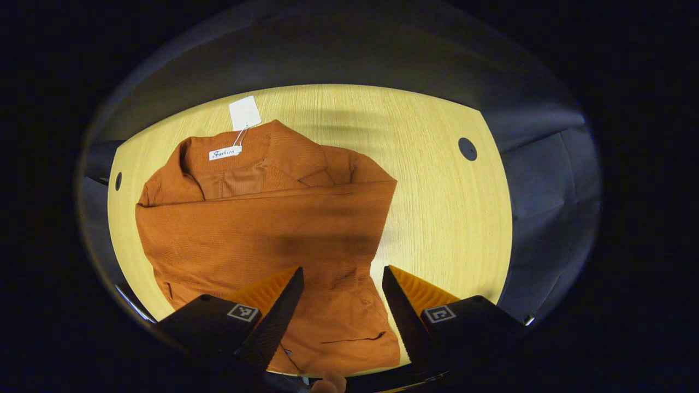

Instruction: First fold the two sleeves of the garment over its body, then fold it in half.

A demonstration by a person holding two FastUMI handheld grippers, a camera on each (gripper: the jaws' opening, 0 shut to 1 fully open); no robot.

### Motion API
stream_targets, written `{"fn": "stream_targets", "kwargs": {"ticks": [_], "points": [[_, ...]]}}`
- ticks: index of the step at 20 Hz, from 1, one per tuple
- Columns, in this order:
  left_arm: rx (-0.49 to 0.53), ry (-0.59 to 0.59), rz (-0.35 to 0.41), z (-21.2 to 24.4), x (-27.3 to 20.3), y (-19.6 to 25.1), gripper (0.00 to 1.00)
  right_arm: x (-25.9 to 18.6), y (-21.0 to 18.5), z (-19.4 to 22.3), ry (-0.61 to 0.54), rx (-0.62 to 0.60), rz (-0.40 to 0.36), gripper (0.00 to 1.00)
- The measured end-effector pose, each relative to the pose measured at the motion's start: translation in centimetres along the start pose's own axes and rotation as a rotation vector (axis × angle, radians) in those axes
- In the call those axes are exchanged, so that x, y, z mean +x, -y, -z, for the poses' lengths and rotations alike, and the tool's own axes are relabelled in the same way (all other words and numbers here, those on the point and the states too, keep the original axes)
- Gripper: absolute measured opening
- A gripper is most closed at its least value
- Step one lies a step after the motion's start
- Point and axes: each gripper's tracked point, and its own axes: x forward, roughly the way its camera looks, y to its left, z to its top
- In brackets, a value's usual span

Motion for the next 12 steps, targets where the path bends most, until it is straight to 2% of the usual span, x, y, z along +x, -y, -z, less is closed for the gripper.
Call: {"fn": "stream_targets", "kwargs": {"ticks": [4,5,6,7,12], "points": [[-0.035,0.048,0.031,1.7,-2.4,-0.8,0.94,-0.6,-1.4,0.5,0.035,-0.123,0.026,0.98],[-0.045,0.044,0.036,2.8,-3.1,-1.1,0.94,-0.7,-1.5,0.5,0.045,-0.145,0.041,0.94],[-0.053,0.049,0.043,3.7,-3.9,-1.5,0.95,-0.8,-1.7,0.6,0.053,-0.160,0.056,0.94],[-0.054,0.054,0.044,4.8,-4.6,-2.2,0.95,-0.8,-2.1,0.7,0.055,-0.179,0.061,0.98],[-0.077,0.063,0.020,12.4,-7.4,-7.5,0.94,0.0,-3.7,2.1,0.037,-0.289,0.080,0.98]]}}
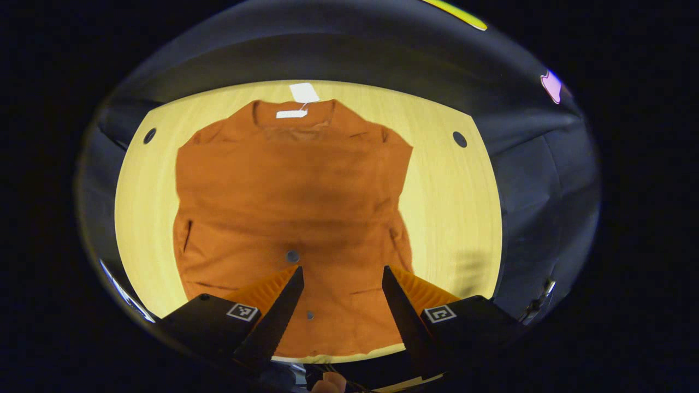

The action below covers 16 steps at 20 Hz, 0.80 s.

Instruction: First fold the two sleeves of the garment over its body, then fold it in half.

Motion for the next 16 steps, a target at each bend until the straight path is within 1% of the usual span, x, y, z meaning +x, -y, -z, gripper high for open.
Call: {"fn": "stream_targets", "kwargs": {"ticks": [3,6,8,11,12,13,14,15,16], "points": [[-0.055,-0.019,-0.016,5.1,-0.7,-4.2,0.94,1.2,-1.6,0.9,-0.028,-0.032,-0.016,0.98],[-0.111,-0.048,-0.026,9.9,-1.1,-8.7,0.94,2.6,-2.6,1.3,-0.047,-0.076,0.003,0.98],[-0.132,-0.061,-0.037,12.6,-1.1,-11.4,0.95,3.0,-3.6,1.5,-0.061,-0.085,-0.004,0.98],[-0.149,-0.052,-0.015,15.7,-1.1,-14.8,0.94,3.5,-4.8,1.1,-0.057,-0.088,-0.020,0.98],[-0.159,-0.055,-0.001,16.5,-1.1,-15.6,1.00,3.6,-5.2,0.7,-0.043,-0.086,-0.036,0.98],[-0.183,-0.063,0.012,17.6,-0.9,-16.5,0.95,3.7,-5.5,0.5,-0.036,-0.088,-0.045,0.94],[-0.204,-0.068,0.017,18.4,-1.0,-17.5,0.95,3.8,-5.5,0.3,-0.031,-0.085,-0.049,0.97],[-0.218,-0.070,0.014,19.0,-1.1,-18.4,1.00,3.9,-5.6,0.3,-0.032,-0.081,-0.047,0.98],[-0.232,-0.065,0.007,19.5,-1.1,-19.4,0.94,4.2,-5.4,0.4,-0.037,-0.074,-0.042,0.94]]}}
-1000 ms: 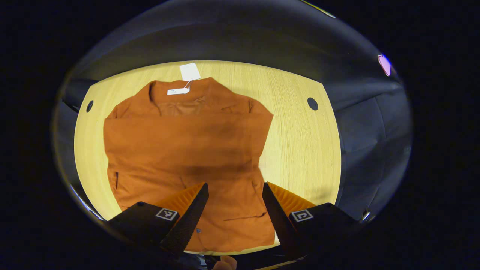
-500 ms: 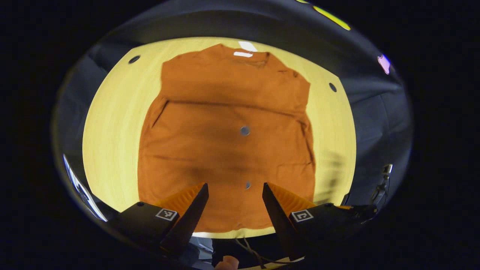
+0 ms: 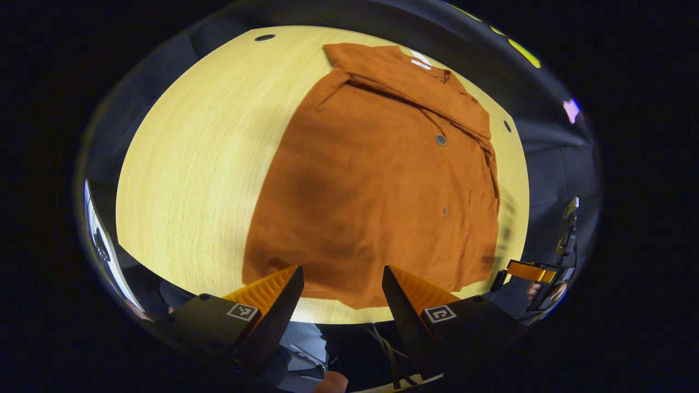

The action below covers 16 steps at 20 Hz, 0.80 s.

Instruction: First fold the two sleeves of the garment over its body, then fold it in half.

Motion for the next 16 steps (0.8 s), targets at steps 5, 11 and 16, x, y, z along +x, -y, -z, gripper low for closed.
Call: {"fn": "stream_targets", "kwargs": {"ticks": [5,11,16], "points": [[-0.033,-0.002,0.035,0.7,0.0,-3.6,0.94,1.0,0.9,0.1,0.011,-0.020,0.060,0.97],[-0.024,-0.060,0.108,0.5,1.0,-7.9,1.00,1.9,2.1,-0.1,0.004,-0.062,-0.018,0.98],[-0.049,-0.149,0.256,1.3,1.4,-8.9,0.94,2.0,3.3,0.2,-0.070,0.036,-0.216,0.96]]}}
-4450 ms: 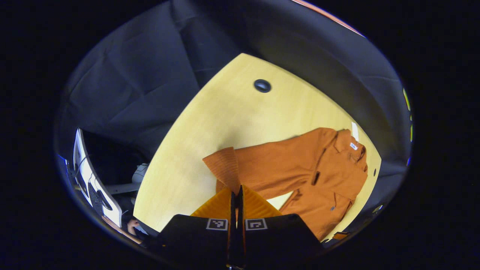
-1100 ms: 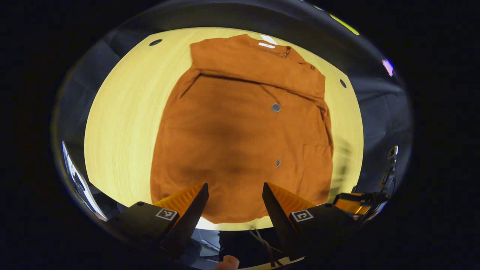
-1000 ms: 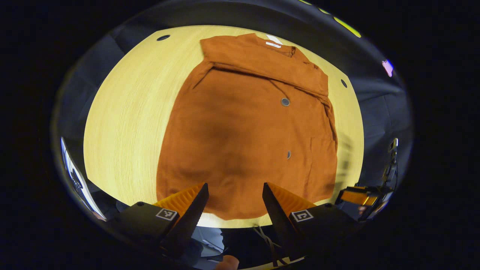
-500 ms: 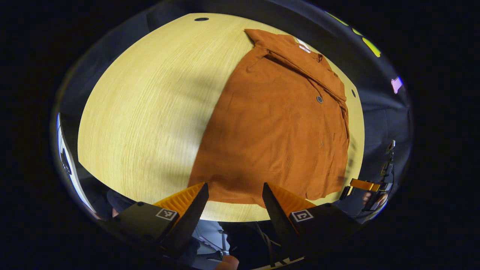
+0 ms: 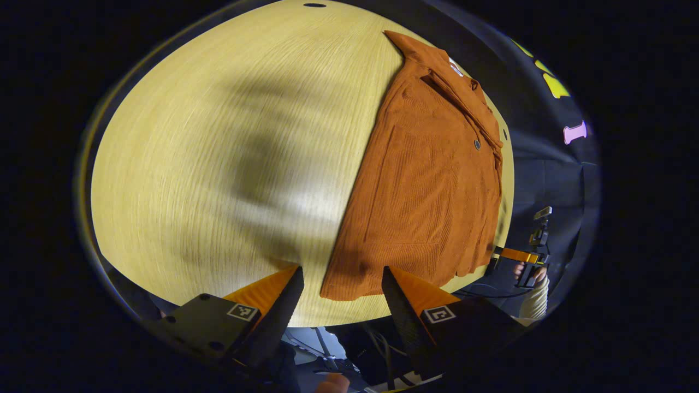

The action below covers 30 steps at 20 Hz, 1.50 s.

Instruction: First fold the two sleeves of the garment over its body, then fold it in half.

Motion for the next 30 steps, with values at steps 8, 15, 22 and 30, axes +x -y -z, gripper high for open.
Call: {"fn": "stream_targets", "kwargs": {"ticks": [8,15,22,30], "points": [[0.015,-0.076,0.223,0.4,-1.6,0.1,0.86,0.7,1.1,0.7,-0.089,0.091,-0.095,0.96],[0.088,-0.151,0.255,1.7,-1.8,0.6,0.86,1.4,-0.1,0.7,-0.089,0.164,-0.161,0.90],[0.123,-0.126,0.300,1.6,-0.6,1.7,0.75,3.4,-2.1,1.4,-0.106,0.120,-0.125,0.88],[0.099,-0.075,0.258,1.1,0.8,1.7,0.23,4.9,-2.3,1.3,-0.089,0.070,-0.080,0.45]]}}
